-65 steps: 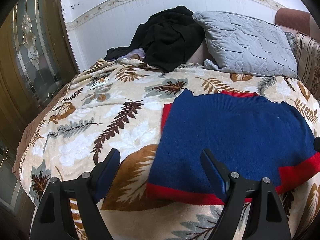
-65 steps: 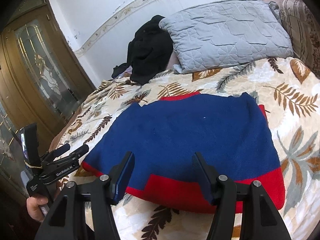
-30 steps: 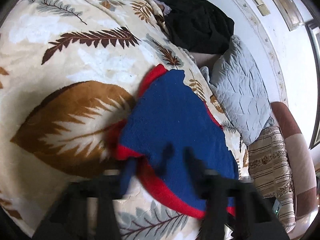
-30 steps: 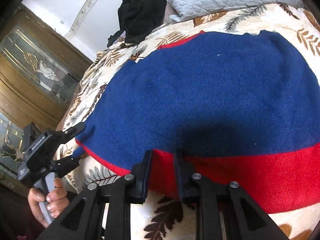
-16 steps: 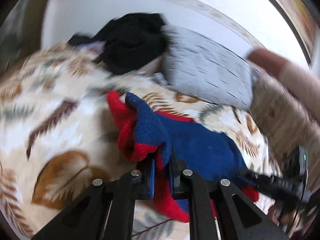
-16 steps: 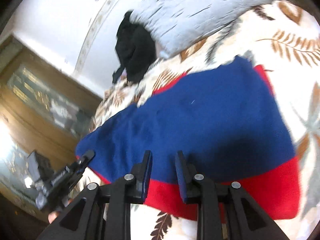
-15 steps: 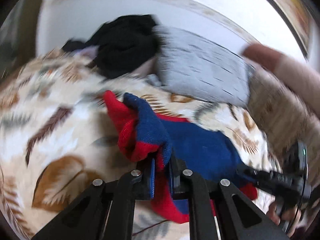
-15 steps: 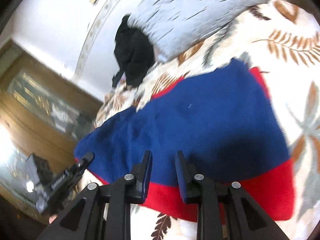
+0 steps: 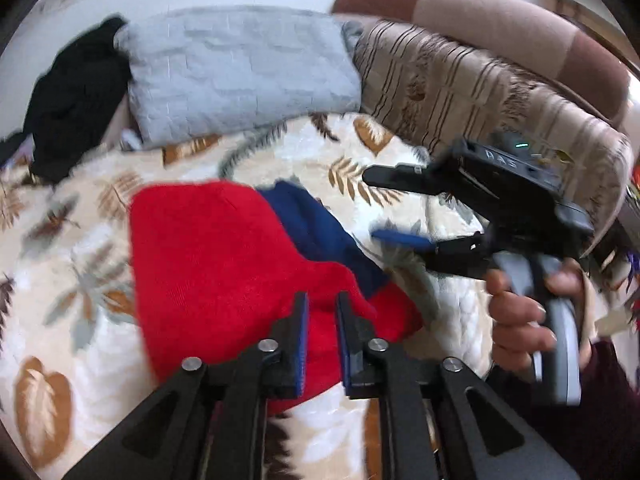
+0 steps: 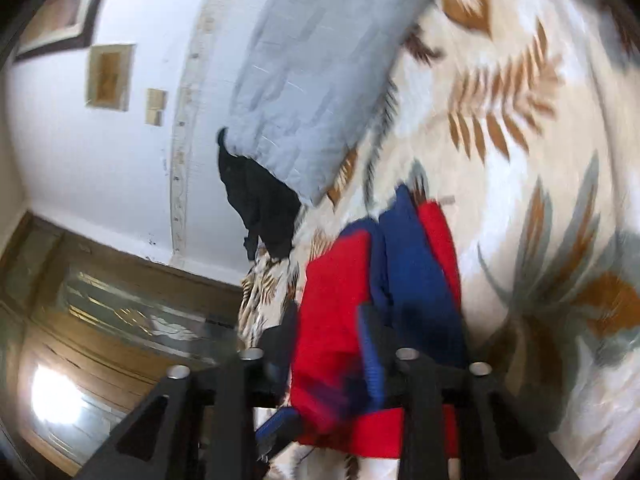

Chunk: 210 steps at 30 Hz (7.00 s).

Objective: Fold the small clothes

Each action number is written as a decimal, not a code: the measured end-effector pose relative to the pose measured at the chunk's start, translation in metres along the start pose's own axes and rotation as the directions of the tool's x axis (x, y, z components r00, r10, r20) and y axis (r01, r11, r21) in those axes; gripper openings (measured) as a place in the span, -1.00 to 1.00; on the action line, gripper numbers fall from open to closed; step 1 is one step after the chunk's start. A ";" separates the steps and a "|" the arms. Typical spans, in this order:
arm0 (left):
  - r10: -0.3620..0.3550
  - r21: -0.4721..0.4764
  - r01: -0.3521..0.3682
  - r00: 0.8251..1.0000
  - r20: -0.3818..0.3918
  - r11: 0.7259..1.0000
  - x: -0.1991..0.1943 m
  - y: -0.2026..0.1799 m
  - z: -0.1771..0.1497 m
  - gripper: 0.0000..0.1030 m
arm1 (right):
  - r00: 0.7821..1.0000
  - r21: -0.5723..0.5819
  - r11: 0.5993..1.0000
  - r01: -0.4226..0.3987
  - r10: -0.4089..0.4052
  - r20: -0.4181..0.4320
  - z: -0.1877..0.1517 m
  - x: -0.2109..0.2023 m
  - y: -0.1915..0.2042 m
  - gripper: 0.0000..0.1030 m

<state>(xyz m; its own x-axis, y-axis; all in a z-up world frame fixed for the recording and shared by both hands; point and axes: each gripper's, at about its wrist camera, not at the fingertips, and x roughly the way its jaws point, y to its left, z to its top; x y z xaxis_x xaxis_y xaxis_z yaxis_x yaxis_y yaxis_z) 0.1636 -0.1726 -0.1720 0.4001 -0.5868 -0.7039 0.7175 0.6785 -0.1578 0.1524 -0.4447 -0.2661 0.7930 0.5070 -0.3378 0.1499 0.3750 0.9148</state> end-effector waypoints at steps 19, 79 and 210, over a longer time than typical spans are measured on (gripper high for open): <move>0.139 -0.147 -0.139 0.990 -0.009 0.979 0.012 0.114 -0.034 0.20 | 0.966 -0.093 0.978 0.187 -0.200 -0.162 0.033 0.112 -0.005 0.54; 0.260 0.008 -0.260 0.965 -0.017 0.966 0.015 0.058 -0.036 0.49 | 0.860 -0.485 0.762 0.428 -0.509 -0.040 -0.049 0.042 0.057 -0.45; -0.327 -0.420 0.249 0.937 -0.124 0.873 0.082 0.126 -0.009 0.62 | 0.946 -0.224 0.956 0.190 -0.239 -0.217 0.022 0.072 -0.009 0.68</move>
<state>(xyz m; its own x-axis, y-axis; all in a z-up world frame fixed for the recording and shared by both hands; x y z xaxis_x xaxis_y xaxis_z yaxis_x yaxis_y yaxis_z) 0.2817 -0.1312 -0.2563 0.0698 -0.7168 -0.6937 0.4863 0.6317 -0.6037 0.2213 -0.4286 -0.2941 0.5866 0.5587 -0.5864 0.1617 0.6286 0.7607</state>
